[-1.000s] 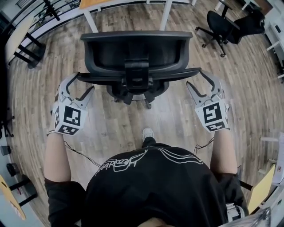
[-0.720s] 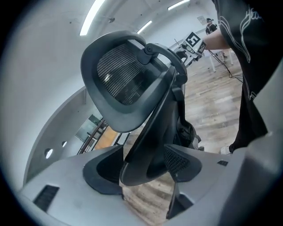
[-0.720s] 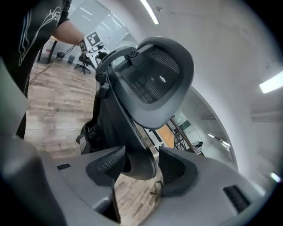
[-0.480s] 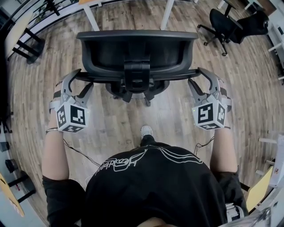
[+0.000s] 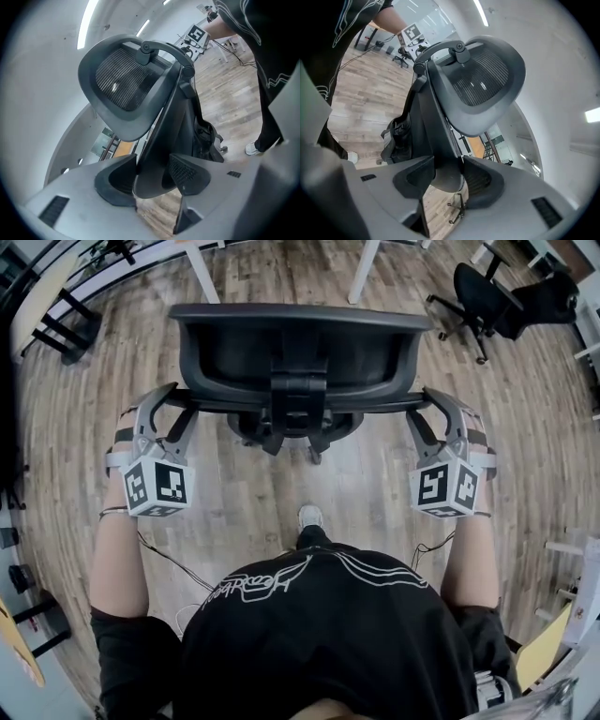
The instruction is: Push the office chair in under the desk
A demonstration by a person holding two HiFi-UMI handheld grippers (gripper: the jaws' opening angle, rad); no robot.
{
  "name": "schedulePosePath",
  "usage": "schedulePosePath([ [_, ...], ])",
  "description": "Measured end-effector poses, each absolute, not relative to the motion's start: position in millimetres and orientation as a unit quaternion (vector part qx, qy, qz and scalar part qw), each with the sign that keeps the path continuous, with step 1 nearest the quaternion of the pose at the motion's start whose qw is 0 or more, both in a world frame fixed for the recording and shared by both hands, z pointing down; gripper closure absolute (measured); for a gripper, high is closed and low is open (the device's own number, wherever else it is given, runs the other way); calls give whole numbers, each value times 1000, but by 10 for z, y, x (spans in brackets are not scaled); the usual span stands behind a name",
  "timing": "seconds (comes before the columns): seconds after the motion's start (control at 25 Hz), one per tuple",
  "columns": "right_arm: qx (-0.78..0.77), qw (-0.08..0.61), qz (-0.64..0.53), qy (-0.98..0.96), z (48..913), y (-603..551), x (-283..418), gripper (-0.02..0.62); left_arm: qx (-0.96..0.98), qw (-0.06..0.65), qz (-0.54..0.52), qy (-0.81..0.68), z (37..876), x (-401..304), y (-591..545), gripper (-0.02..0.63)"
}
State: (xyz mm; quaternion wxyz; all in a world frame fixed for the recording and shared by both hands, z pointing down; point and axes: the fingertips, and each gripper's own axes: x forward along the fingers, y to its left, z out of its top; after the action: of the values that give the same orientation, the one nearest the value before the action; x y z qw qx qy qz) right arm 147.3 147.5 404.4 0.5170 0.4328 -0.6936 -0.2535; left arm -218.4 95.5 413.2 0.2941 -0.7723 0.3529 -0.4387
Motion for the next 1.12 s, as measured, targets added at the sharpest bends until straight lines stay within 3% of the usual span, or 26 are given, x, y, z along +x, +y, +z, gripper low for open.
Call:
schedulePosePath([
  [0.76,447,487,-280,-696,4151,1412,1470,376,-747,297,-463,373,4270,-2198,900,396],
  [1.12,442,479,-287,-702,4042,847,1655,376,-735,284,-480,386,4171,-2036,382,396],
])
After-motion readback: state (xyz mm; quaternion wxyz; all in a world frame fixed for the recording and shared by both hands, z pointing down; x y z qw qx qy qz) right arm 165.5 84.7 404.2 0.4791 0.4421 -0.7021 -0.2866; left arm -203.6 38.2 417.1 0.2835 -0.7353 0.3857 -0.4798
